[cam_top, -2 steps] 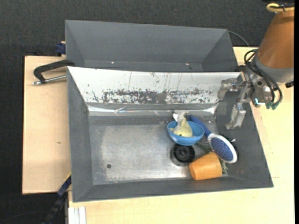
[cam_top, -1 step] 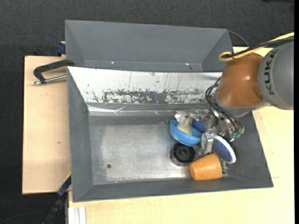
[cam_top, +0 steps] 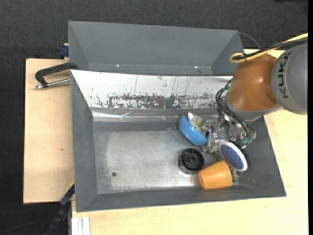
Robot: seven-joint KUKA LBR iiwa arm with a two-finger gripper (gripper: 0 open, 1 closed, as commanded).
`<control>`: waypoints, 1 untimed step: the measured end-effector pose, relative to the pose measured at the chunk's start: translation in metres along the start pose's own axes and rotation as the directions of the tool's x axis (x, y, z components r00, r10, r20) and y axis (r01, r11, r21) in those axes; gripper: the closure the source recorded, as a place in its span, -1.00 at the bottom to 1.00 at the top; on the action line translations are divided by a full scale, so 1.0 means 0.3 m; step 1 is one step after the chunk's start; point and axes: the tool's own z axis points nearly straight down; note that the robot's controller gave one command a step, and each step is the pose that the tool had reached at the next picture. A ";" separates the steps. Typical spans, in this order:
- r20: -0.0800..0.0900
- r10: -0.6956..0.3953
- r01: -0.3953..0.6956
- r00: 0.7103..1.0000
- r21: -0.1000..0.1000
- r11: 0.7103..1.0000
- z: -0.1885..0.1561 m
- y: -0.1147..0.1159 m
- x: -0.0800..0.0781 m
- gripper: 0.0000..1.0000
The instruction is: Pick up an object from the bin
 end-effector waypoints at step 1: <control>0.014 0.133 -0.133 0.991 0.003 0.991 -0.486 -0.030 -0.029 1.00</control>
Offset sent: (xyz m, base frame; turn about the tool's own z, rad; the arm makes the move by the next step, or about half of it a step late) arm 0.0067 -0.0075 0.1391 0.1338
